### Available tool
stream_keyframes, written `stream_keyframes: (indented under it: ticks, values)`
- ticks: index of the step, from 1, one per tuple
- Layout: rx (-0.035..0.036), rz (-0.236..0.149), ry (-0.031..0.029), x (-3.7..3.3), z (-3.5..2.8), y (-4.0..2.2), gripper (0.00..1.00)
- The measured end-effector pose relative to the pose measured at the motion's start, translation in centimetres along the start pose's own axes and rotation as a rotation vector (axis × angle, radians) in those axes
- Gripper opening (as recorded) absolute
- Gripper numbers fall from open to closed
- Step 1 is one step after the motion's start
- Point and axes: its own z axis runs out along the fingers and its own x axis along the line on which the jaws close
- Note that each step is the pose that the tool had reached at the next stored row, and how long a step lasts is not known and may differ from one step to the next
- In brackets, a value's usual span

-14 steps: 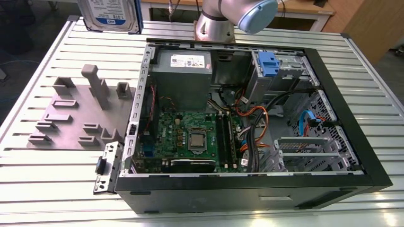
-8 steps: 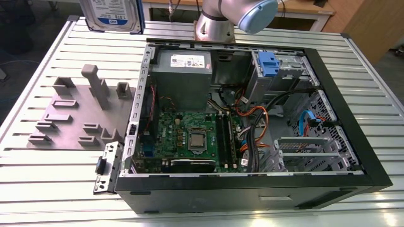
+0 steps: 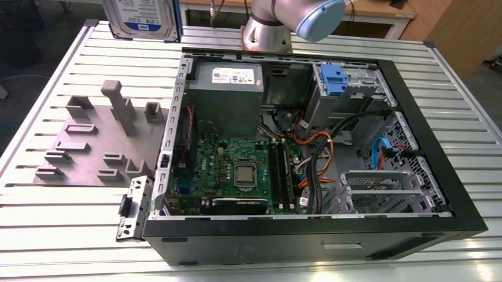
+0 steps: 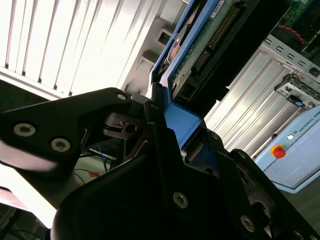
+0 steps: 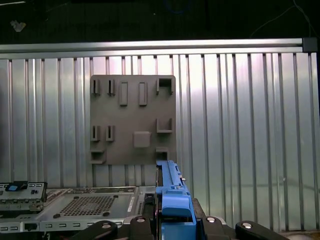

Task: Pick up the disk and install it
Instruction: 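Pick up the disk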

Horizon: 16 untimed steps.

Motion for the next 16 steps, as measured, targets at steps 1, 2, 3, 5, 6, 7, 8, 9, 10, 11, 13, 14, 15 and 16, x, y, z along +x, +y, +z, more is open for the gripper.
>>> stream_keyframes:
  ticks: [1,2,3,5,6,7,8,9,10,11,13,14,15,16]
  values:
    - [0.0000,0.000,0.0000,0.00,0.00,-0.05,0.37]
    - [0.0000,0.000,0.0000,0.00,0.00,-0.11,0.37]
    - [0.0000,0.000,0.0000,-0.01,0.00,-0.16,0.37]
    - [0.0000,0.000,0.0000,-0.01,0.00,-0.27,0.37]
    - [0.0001,0.000,0.0000,-0.02,0.00,-0.32,0.37]
    - [0.0000,0.000,0.0000,-0.02,0.00,-0.38,0.37]
    - [0.0000,0.000,0.0000,-0.02,0.00,-0.43,0.37]
    - [0.0000,0.000,0.0000,-0.02,0.00,-0.49,0.37]
    - [0.0000,0.000,0.0000,-0.03,-0.01,-0.54,0.37]
    - [0.0000,0.000,0.0000,-0.03,0.00,-0.59,0.37]
    - [0.0000,0.000,0.0000,-0.03,-0.01,-0.70,0.37]
    - [0.0000,0.000,0.0000,-0.04,-0.01,-0.76,0.37]
    - [0.0000,0.000,0.0000,-0.04,-0.01,-0.81,0.37]
    - [0.0000,0.000,0.0000,-0.04,-0.01,-0.86,0.37]
